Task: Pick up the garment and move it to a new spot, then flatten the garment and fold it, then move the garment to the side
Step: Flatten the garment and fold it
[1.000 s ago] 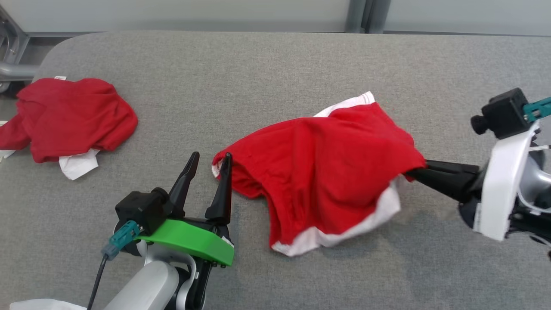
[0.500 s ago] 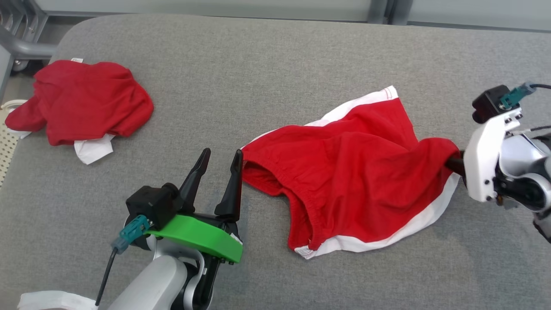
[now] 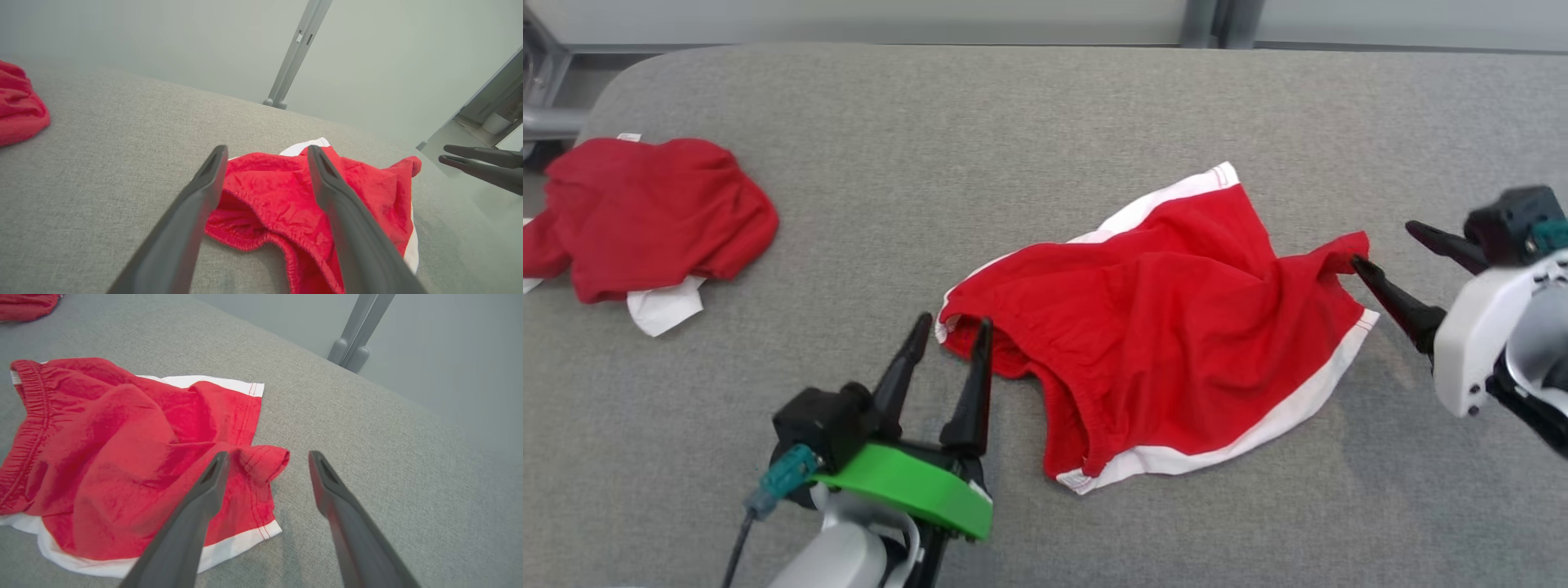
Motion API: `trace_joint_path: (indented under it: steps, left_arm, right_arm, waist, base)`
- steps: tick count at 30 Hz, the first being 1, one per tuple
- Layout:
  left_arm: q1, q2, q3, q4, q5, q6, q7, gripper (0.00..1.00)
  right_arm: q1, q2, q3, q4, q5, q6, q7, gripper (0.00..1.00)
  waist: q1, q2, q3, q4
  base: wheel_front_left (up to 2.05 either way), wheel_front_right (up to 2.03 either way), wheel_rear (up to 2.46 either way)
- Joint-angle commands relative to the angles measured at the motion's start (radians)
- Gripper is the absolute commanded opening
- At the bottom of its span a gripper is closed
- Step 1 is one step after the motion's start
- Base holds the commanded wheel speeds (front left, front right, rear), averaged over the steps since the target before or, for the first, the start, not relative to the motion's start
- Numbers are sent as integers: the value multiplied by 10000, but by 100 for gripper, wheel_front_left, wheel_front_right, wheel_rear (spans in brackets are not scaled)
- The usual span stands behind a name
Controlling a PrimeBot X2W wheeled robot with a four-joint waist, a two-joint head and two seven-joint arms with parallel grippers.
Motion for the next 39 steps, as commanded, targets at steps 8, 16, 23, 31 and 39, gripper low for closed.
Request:
trace_joint_path:
  steps: [8, 16, 23, 31, 39]
  left_arm:
    - [494, 128, -1013, -285, 101, -221, 895, 100]
    - [566, 454, -1851, -891, 97, -384, 2131, 100]
    - [327, 337, -2383, -622, 221, -746, 2508, 100]
    - [-650, 156, -3181, 463, 1400, -1066, 2609, 100]
    - [-821, 317, -3434, 890, 1737, -1024, 2693, 100]
  right_arm:
    - [1502, -200, -237, 115, -891, -2, -1175, 100]
    - [955, -360, 540, 1495, -1003, -2, -1707, 100]
    - [366, -274, 1036, 2349, -631, 0, -2096, 100]
    - [-71, -384, 1317, 2537, -390, -2, -2216, 100]
    - [-283, -416, 1448, 2643, -203, 0, -2309, 100]
  waist:
    - [0, -1, 388, -516]
    - [0, -1, 665, -118]
    - [0, -1, 755, 213]
    - [0, -1, 878, 258]
    - [0, -1, 957, 33]
  base:
    - [0, 0, 0]
    - [0, 0, 0]
    - [0, 0, 0]
    - [0, 0, 0]
    - [0, 0, 0]
